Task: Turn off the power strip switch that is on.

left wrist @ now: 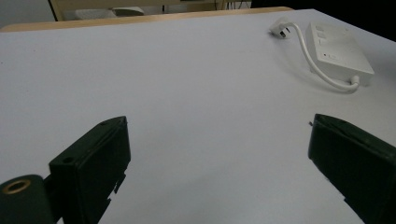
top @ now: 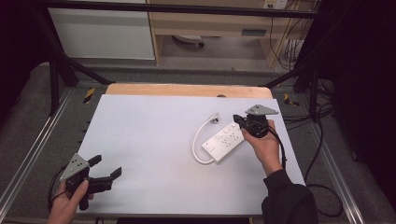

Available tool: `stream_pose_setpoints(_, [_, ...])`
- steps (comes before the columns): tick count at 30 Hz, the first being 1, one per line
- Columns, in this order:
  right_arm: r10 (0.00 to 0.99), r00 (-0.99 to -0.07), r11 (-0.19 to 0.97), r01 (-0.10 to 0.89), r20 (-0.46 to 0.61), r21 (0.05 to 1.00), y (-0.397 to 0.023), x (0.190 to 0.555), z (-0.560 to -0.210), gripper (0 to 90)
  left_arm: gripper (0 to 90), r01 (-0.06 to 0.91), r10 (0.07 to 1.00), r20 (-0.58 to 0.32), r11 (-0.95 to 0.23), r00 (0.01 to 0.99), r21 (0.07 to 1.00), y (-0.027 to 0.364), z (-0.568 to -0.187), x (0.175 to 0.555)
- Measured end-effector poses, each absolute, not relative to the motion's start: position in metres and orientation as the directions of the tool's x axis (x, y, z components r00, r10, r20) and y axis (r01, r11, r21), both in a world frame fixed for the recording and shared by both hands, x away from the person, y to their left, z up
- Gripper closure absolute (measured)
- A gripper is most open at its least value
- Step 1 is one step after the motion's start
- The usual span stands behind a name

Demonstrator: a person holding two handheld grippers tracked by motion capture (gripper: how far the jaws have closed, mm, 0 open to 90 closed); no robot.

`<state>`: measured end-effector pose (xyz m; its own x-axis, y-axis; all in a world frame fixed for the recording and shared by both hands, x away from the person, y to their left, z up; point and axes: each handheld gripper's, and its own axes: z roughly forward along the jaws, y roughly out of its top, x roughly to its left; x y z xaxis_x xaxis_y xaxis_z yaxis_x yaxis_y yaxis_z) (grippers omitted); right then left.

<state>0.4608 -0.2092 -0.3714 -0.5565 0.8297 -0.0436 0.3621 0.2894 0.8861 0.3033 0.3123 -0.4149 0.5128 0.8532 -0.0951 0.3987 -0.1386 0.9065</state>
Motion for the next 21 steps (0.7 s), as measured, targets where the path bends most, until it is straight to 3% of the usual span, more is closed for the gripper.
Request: stream_pose_setpoints(21, [0.829,-0.558,0.303,0.4,-0.032,0.865,-0.2,0.469,-0.389,90.0,5.6,0.397,0.853,-0.094,-0.14,0.514,0.907,0.313,-0.415,0.303])
